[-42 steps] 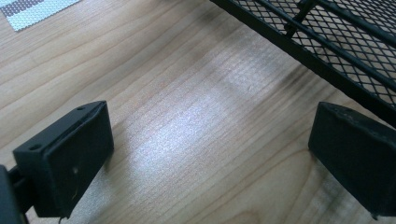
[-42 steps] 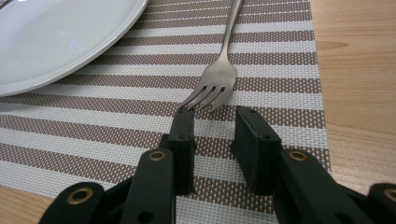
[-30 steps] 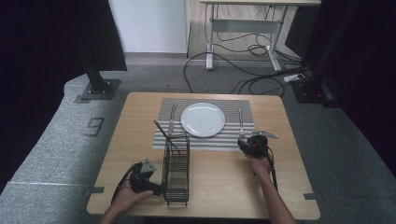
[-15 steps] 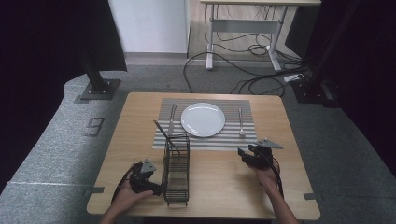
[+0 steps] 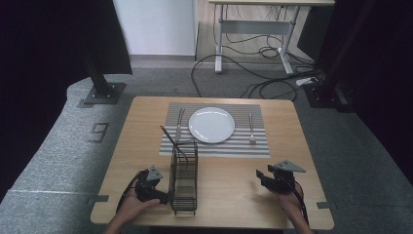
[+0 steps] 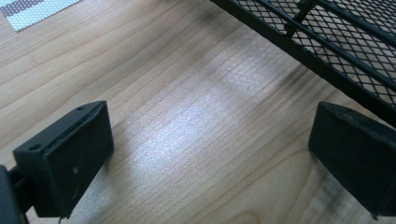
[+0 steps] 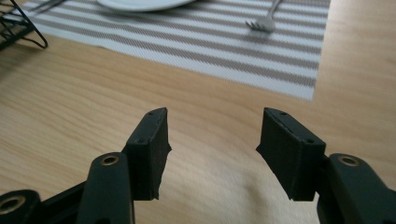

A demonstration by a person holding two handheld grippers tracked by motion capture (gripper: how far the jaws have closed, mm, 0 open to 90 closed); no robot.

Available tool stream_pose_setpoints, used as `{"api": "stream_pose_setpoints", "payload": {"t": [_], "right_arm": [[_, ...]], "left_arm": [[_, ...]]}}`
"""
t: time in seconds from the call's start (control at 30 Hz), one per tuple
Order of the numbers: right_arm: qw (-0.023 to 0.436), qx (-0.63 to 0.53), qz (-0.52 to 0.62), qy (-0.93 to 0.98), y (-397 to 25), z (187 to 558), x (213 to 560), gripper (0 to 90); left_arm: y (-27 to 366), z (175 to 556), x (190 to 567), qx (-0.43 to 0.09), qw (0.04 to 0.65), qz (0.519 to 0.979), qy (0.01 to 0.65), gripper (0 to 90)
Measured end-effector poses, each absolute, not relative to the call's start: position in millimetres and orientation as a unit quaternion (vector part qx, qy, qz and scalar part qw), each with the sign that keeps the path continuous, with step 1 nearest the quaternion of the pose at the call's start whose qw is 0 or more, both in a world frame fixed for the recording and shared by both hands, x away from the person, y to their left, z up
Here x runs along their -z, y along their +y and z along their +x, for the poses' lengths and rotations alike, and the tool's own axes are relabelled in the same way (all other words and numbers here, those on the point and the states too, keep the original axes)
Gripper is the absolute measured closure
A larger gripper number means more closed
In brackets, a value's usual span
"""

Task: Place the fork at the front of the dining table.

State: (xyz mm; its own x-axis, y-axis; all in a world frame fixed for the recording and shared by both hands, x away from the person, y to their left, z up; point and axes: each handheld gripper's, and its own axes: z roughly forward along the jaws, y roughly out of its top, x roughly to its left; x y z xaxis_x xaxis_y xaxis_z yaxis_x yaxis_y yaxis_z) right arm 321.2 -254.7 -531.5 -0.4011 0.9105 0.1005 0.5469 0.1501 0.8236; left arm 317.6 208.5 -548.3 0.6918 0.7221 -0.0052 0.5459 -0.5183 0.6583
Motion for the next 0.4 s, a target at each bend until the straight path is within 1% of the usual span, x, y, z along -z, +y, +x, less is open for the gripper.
{"api": "stream_pose_setpoints", "payload": {"t": [0.4], "right_arm": [[0.226,-0.384,0.509,0.737,-260.3,321.0,544.0,40.0]], "left_arm": [[208.5,317.1,548.3,-0.137,0.324,0.86,0.37,0.0]]}}
